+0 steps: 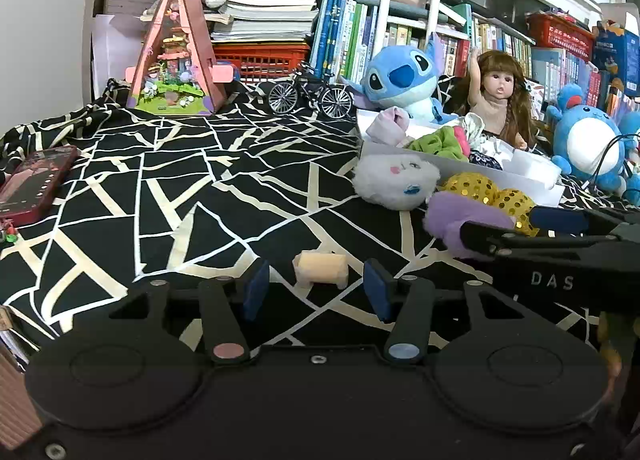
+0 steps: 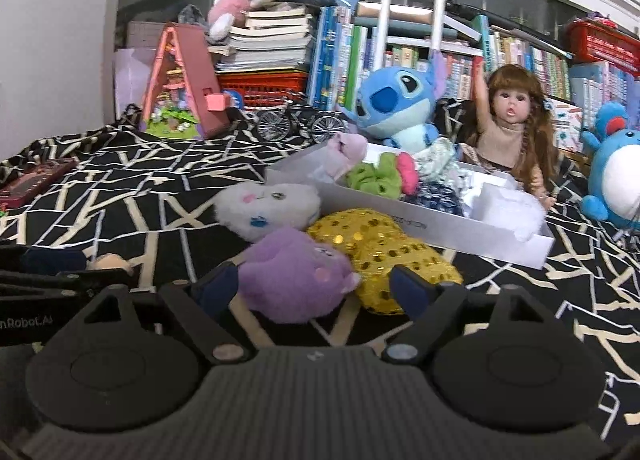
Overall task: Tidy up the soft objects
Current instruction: 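Move the right tool toward the purple plush while the left tool reaches the small beige roll, then grasp the purple plush with the right tool while the left tool grasps the beige roll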
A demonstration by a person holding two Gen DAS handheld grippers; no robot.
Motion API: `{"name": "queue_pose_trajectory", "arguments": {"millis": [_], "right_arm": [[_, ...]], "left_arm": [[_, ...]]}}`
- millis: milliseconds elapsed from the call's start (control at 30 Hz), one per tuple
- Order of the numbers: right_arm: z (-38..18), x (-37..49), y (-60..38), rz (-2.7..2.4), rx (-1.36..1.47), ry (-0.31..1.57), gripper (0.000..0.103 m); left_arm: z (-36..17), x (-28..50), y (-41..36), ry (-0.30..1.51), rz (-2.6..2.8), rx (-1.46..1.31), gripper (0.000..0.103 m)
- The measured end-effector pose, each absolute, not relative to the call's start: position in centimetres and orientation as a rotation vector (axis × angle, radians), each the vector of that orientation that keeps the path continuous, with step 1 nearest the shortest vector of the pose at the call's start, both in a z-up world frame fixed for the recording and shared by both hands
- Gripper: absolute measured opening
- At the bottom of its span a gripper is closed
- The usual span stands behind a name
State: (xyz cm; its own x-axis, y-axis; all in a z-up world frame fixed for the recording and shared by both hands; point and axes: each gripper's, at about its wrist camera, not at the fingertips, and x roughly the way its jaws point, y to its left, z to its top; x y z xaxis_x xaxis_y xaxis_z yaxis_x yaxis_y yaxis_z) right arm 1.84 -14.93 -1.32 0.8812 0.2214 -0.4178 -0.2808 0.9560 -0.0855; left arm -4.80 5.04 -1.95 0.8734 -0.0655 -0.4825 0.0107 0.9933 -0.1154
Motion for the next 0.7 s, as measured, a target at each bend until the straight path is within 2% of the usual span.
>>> {"name": "queue_pose_trajectory", "arguments": {"millis": [67,200,500,700], "right_arm": [[-1.2,1.9,-15.2,0.250,-0.135,0.425,0.085],[-0.9,1.5,-15.4,0.281,-0.097,0.425,0.077],[-1.3,1.9,-13.9,0.309,-0.131,0.455,0.074],[-1.5,2.5,-13.9,0.292,-0.129,0.457,0.078]], "left_arm": [[-2.1,-4.6,5.0,0.504,-0.043,-0.110,0.046],[-2.2,-4.2,5.0,0.500,-0.042,-0.121,0.034],[-2.3,-3.9,5.0,0.493,-0.038,-0.108,0.032],[-2.5,-4.0,4.8,0.484,-0.035,-0.087,0.032]]}}
